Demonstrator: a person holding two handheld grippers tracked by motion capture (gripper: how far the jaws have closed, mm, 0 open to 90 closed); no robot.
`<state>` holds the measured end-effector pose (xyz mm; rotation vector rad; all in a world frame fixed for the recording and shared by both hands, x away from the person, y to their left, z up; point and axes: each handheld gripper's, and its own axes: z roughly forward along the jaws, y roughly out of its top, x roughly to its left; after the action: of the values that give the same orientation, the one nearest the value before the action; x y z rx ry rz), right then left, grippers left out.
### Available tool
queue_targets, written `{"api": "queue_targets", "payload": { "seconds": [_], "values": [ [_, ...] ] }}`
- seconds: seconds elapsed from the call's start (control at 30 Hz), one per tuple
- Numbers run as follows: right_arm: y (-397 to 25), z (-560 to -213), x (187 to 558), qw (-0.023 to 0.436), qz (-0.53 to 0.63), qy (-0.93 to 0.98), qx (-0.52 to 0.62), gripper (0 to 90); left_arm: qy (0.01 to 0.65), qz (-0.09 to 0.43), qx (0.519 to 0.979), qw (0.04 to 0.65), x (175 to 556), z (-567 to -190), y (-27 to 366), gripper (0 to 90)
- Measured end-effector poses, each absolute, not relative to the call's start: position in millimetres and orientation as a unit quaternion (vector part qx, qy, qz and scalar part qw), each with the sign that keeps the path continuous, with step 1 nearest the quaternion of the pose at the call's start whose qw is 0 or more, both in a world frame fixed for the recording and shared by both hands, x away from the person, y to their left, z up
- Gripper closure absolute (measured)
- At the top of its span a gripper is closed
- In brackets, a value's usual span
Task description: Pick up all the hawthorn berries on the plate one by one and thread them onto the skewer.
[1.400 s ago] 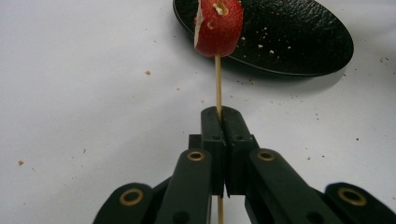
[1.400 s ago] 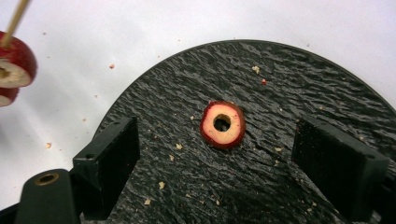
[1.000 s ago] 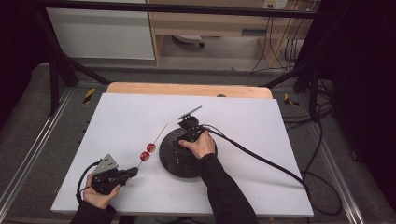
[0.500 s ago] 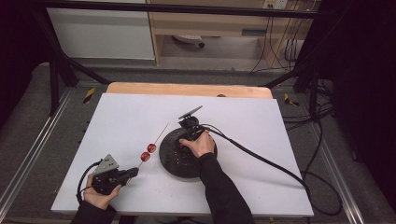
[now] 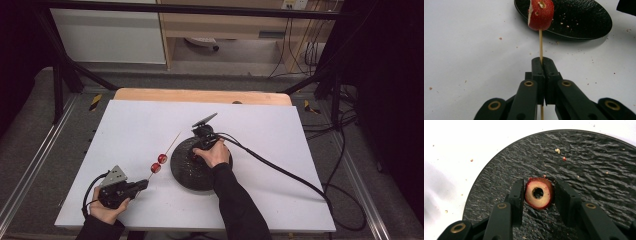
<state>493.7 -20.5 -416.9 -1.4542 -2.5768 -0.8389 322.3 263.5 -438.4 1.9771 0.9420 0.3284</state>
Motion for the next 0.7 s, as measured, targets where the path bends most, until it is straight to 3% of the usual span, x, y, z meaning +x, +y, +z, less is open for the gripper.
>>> {"api": "queue_targets", "payload": {
  "seconds": [0.7],
  "values": [
    [-23.5, -405.5, 487.7, 0.036, -0.292, -0.835, -0.465, 62.2, 0.379, 0.134, 0.799, 0.446, 322.0, -438.3, 262.9, 88.5]
  ]
}}
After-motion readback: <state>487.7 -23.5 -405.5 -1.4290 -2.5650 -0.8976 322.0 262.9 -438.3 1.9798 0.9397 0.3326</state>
